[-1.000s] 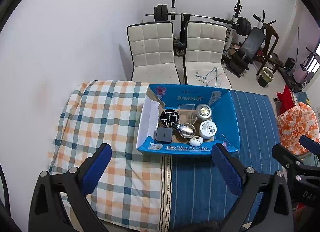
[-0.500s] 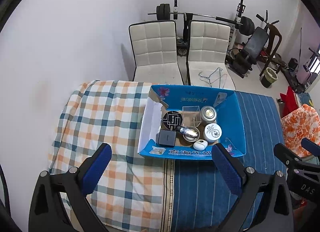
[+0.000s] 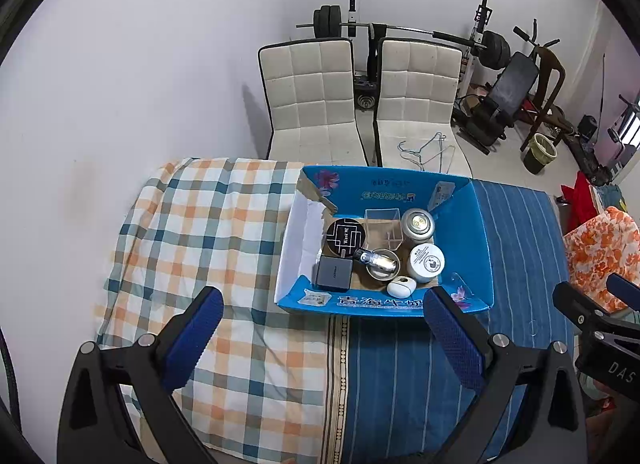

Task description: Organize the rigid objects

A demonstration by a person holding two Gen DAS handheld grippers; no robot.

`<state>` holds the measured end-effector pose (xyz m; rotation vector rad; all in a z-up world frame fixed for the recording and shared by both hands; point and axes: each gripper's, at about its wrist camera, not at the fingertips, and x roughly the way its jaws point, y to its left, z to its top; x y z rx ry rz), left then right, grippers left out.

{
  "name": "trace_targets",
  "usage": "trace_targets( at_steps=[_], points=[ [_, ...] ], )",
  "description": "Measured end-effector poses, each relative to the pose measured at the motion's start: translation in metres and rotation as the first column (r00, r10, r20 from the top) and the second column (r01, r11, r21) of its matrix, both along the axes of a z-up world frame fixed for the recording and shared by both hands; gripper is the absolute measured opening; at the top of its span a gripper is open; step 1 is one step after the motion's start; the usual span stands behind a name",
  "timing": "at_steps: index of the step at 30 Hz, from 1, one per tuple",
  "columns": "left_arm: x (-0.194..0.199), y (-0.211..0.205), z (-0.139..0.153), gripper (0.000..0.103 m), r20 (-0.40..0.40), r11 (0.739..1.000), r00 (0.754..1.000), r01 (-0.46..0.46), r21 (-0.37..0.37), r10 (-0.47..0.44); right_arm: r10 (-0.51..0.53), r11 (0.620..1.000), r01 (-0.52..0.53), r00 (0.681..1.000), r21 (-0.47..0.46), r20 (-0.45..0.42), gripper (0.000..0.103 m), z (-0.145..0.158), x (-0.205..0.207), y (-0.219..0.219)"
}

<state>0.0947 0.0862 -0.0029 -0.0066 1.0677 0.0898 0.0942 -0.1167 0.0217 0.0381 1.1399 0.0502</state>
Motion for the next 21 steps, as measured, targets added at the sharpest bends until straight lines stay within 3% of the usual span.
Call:
trace_targets(
  at_steps=[21],
  points=[
    [-0.0025, -0.0031, -0.0016, 0.103, 0.005, 1.000, 1.000, 0.003, -0.002, -0.003, 0.000, 1.000, 0.000, 1.000, 0.001, 0.001, 0.103, 0.0002, -0.0006, -0.0012]
  ],
)
